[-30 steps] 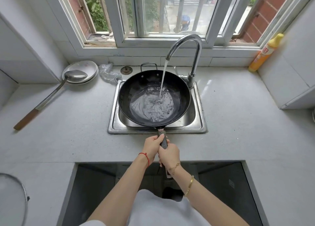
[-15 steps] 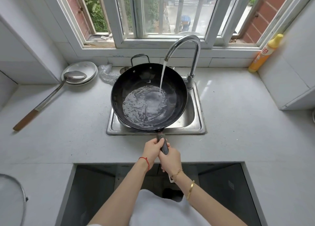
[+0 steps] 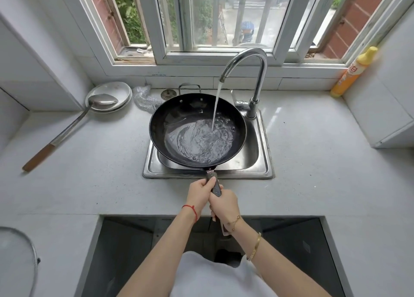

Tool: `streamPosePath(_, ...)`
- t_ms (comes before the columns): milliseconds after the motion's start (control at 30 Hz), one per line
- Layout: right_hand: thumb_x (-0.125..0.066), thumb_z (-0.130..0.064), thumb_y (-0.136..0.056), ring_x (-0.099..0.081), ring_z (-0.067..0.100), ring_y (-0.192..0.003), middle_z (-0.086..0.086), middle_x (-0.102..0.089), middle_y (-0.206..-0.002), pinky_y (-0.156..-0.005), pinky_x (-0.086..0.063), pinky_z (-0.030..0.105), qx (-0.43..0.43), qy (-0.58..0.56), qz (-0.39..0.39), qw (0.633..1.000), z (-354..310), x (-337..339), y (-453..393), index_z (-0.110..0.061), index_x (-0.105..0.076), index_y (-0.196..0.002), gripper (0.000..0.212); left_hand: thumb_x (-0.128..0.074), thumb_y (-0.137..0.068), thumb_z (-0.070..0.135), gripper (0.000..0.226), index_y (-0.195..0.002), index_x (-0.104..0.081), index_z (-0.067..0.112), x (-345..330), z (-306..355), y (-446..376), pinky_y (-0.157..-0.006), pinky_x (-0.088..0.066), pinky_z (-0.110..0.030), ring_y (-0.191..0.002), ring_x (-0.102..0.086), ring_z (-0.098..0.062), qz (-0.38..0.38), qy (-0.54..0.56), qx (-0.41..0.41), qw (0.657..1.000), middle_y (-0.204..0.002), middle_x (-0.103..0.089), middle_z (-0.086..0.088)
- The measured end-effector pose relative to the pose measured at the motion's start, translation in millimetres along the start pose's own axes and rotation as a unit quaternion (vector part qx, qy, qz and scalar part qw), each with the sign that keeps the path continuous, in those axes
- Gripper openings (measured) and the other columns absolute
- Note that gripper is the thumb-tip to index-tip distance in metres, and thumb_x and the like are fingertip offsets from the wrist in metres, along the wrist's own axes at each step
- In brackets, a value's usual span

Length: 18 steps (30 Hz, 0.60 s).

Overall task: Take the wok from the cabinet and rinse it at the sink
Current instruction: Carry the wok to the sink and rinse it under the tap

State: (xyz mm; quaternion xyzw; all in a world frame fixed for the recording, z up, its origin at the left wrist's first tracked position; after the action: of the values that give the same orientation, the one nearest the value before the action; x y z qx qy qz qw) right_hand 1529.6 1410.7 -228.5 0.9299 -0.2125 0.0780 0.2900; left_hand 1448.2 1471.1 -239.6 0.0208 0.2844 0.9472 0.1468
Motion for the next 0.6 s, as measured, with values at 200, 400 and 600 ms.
streamPosePath(200,-0.055,-0.024,-0.093,-0.053,0.013,-0.032,0.004,-0.056,-0.051,-0.034,-0.042,0.019,0.008,0.030,0.030,0.999,-1.1,6.3,0.4,-0.013,-0.058,-0.070,0.026,-0.058,-0.097,0.018,0.022,-0.086,-0.072,0.006,-10.6,-0.7,-0.3,-0.064,-0.054,-0.019,-0.066,-0.067,-0.009,-0.033,0.036,0.034,0.998,-0.069,-0.074,0.001)
streamPosePath(400,-0.055,-0.029,-0.096,-0.059,0.015,-0.047,0.001,-0.059,-0.062,-0.035,-0.042,0.016,0.016,0.060,0.064,0.996,2.0,13.9,5.7,-0.020,-0.059,-0.083,0.017,-0.051,-0.101,0.013,0.021,-0.101,-0.065,-0.003,-27.0,-6.6,0.1,-0.084,-0.055,-0.033,-0.074,-0.063,-0.018,-0.079,0.088,0.072,0.990,-0.078,-0.068,-0.009)
streamPosePath(600,-0.056,-0.031,-0.096,-0.055,0.013,-0.039,0.004,-0.061,-0.060,-0.033,-0.041,0.019,0.020,0.024,0.065,0.997,7.8,17.7,8.2,-0.017,-0.061,-0.081,0.021,-0.051,-0.100,0.011,0.020,-0.104,-0.064,-0.004,-28.3,-1.3,3.0,-0.075,-0.057,-0.022,-0.074,-0.065,-0.017,-0.080,0.018,0.031,0.996,-0.080,-0.068,-0.009)
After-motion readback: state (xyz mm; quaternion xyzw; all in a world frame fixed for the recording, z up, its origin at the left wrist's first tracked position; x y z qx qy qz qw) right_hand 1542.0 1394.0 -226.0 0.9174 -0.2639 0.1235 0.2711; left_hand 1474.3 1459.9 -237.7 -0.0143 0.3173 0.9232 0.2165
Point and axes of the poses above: each hand's wrist, its own y-axis away from the middle knuckle, its own x-axis out of the back of the hand, z = x × y, the point moved 9 cm from there along -y, towards the middle knuckle
